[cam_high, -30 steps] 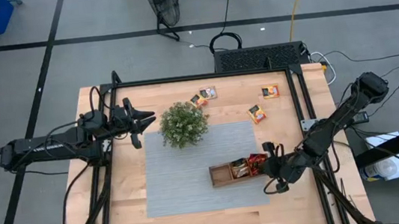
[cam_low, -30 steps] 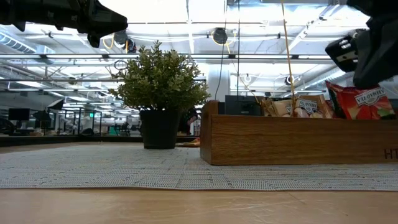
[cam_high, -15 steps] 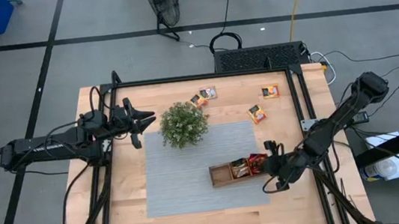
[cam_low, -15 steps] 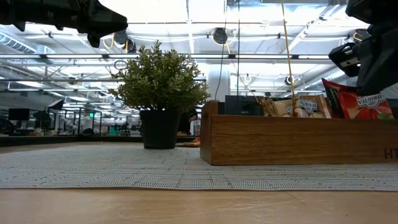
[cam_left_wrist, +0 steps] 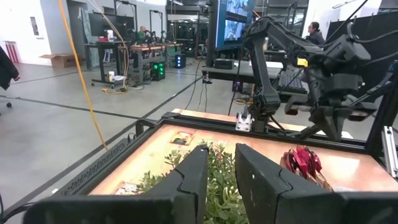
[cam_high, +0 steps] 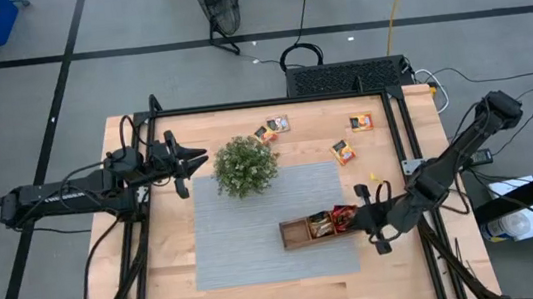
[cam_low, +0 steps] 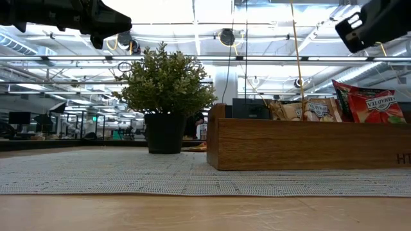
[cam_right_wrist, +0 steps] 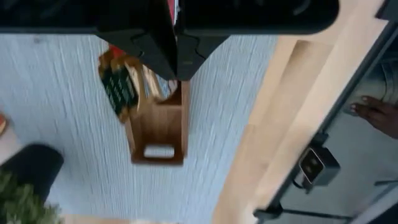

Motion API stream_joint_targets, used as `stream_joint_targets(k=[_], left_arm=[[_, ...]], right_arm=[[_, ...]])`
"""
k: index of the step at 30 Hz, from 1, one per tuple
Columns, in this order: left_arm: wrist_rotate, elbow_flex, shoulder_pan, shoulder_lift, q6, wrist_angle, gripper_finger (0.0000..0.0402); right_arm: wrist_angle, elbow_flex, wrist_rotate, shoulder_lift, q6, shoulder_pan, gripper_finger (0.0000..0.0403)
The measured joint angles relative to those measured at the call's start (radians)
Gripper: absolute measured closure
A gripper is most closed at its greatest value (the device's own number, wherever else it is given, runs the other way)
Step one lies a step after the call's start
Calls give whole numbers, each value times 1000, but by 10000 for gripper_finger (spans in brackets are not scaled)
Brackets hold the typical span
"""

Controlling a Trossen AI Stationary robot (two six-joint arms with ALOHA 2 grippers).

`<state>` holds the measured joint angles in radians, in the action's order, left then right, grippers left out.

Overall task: Pick & Place Tea
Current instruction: Put the strawberry tea sachet into the brown organizer, then put the apple tea sachet into the brown organizer

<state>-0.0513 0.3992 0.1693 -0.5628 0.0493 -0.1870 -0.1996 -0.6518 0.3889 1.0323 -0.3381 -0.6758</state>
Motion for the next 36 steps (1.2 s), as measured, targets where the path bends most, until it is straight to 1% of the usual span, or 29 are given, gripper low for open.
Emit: stream_joint_targets(k=[4,8,10,13,16,18,24,27,29,32,36], left_arm=[[0,0,0,0,0,0,314],[0,0,0,0,0,0,314],[0,0,0,0,0,0,314],[0,0,0,0,0,0,314],[0,0,0,0,0,0,314],[0,0,0,0,0,0,314],[0,0,0,0,0,0,314],[0,0,0,0,0,0,314],[0,0,0,0,0,0,314],[0,0,0,0,0,0,314],[0,0,0,0,0,0,314]], right_arm=[[4,0,4,-29,44,0,403],[-38,6,22,-72,73,0,403],[-35,20,75,-108,101,0,403],[25,68,198,-168,165,0,403],[165,152,312,-217,292,3,403],[310,219,365,-237,406,14,403],[812,427,367,-251,766,86,403],[1013,519,370,-251,878,137,403],[1128,572,369,-251,921,173,403],[1260,614,370,-253,952,225,403],[1262,621,367,-251,976,286,403]])
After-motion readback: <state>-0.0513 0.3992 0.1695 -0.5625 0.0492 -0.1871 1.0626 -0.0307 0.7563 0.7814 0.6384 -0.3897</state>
